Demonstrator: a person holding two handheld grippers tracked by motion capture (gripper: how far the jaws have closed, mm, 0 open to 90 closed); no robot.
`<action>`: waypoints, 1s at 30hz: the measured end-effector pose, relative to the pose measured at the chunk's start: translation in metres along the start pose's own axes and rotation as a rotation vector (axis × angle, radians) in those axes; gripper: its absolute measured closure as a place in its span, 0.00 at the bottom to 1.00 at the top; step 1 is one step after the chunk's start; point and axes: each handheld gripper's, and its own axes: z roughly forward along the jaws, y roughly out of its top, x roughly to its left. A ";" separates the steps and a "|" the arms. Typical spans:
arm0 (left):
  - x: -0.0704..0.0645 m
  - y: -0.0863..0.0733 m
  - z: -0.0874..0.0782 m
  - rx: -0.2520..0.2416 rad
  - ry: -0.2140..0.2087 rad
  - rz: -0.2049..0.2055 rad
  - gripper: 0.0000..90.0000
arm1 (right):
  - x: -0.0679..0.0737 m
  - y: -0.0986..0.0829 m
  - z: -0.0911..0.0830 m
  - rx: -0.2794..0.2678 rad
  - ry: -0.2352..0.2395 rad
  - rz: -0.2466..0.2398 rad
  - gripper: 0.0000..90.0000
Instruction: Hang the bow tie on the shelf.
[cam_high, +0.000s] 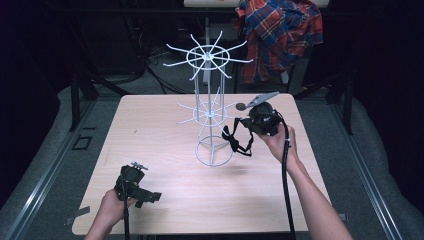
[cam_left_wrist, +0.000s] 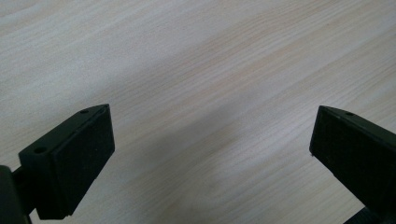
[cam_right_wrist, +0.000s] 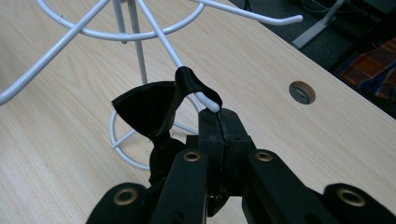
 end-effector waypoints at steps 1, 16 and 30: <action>0.000 0.000 0.000 0.004 0.000 0.004 0.00 | 0.000 0.000 0.000 0.002 0.003 0.001 0.99; -0.001 0.000 -0.001 0.000 -0.006 0.008 0.00 | 0.008 -0.004 0.002 0.020 0.031 -0.001 0.75; -0.001 0.001 -0.001 -0.003 -0.006 0.004 0.00 | 0.007 -0.012 -0.025 0.035 0.031 0.026 0.42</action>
